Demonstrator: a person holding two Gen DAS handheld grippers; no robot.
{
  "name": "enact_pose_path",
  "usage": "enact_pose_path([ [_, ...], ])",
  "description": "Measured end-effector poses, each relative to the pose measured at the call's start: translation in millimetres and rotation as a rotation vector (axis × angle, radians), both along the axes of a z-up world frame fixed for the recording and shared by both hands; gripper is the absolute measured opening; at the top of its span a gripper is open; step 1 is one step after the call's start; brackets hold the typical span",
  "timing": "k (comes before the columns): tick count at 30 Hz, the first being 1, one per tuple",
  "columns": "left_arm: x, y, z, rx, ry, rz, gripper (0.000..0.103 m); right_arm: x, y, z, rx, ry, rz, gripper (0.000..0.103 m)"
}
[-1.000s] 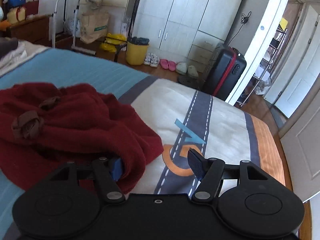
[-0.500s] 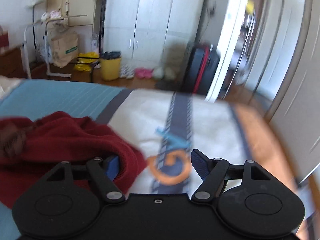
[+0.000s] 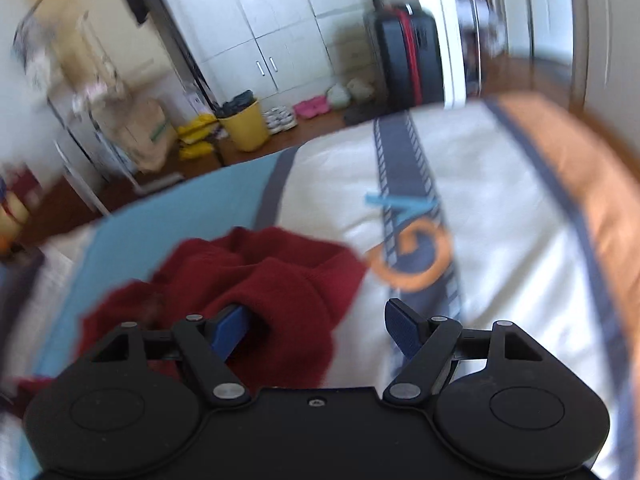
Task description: Fold clothes
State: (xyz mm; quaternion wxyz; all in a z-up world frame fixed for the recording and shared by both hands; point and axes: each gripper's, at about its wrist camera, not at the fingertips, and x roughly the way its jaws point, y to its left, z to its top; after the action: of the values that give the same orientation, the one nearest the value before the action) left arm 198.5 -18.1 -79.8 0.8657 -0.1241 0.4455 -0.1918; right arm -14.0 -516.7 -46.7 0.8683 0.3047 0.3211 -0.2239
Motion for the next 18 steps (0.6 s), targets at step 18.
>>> enact_pose_path([
  [18, 3.5, -64.4, -27.8, 0.078, -0.071, -0.166, 0.049, 12.3, 7.9, -4.8, 0.061, 0.093, 0.200, 0.079],
])
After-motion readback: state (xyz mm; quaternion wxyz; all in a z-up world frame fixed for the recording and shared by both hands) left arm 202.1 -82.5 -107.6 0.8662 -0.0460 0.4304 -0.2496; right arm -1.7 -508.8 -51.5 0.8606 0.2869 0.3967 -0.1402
